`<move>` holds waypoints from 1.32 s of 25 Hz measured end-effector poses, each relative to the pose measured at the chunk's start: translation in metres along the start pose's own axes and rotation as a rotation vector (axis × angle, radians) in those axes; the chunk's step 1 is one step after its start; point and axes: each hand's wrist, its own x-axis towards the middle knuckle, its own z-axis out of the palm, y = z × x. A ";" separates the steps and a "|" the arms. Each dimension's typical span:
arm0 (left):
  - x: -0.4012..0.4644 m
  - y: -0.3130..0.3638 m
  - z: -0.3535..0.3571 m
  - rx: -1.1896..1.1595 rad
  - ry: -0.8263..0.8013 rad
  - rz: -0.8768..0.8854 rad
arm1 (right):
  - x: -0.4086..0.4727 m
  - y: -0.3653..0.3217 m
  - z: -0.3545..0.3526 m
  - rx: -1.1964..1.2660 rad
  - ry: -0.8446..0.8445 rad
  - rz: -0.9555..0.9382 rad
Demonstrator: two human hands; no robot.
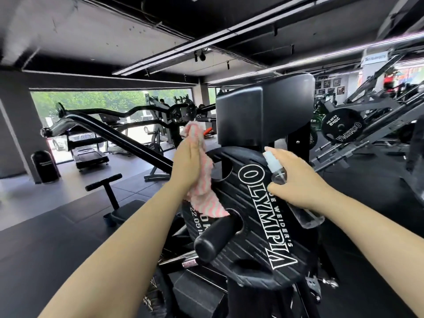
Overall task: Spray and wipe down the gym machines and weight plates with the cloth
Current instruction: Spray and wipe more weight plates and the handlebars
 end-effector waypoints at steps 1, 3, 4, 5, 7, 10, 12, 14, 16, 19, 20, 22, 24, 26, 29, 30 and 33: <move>0.002 0.014 0.010 -0.018 -0.043 0.093 | 0.011 -0.008 0.001 -0.024 -0.003 -0.020; -0.003 0.027 0.035 0.095 -0.139 0.265 | 0.025 -0.021 0.007 0.004 0.020 0.031; -0.008 0.024 0.047 0.193 -0.124 0.340 | 0.025 -0.022 0.013 0.024 0.066 0.062; -0.012 0.020 0.053 0.280 -0.062 0.399 | 0.022 -0.022 0.020 0.016 0.123 0.070; -0.014 0.008 0.055 0.366 0.012 0.467 | 0.012 -0.018 0.028 -0.055 0.185 0.042; 0.001 -0.014 0.050 0.410 -0.026 0.532 | 0.012 -0.011 0.026 -0.031 0.187 0.047; 0.006 -0.027 0.045 0.466 -0.068 0.587 | 0.011 -0.006 0.025 -0.008 0.180 0.047; 0.011 -0.038 0.037 0.537 -0.141 0.648 | 0.007 -0.005 0.026 0.007 0.195 0.036; 0.015 -0.038 0.031 0.553 -0.248 0.629 | 0.002 0.000 0.027 0.042 0.211 0.041; 0.018 -0.022 0.030 0.590 -0.340 0.574 | -0.008 0.007 0.026 0.113 0.215 0.062; 0.017 -0.021 0.030 0.602 -0.340 0.560 | -0.012 0.010 0.027 0.147 0.217 0.064; 0.014 -0.028 0.025 0.567 -0.348 0.465 | -0.021 0.015 0.029 0.212 0.223 0.065; 0.012 -0.037 0.018 0.426 -0.346 0.252 | -0.030 0.019 0.031 0.260 0.214 0.066; 0.012 -0.034 0.014 0.363 -0.374 0.106 | -0.038 0.022 0.032 0.299 0.185 0.066; 0.017 -0.014 0.012 0.341 -0.429 0.040 | -0.044 0.025 0.022 0.316 0.149 0.094; 0.018 -0.007 0.010 0.329 -0.457 0.036 | -0.043 0.025 0.015 0.300 0.151 0.106; 0.026 0.000 0.000 0.349 -0.512 0.020 | -0.028 0.017 -0.003 0.230 0.121 0.119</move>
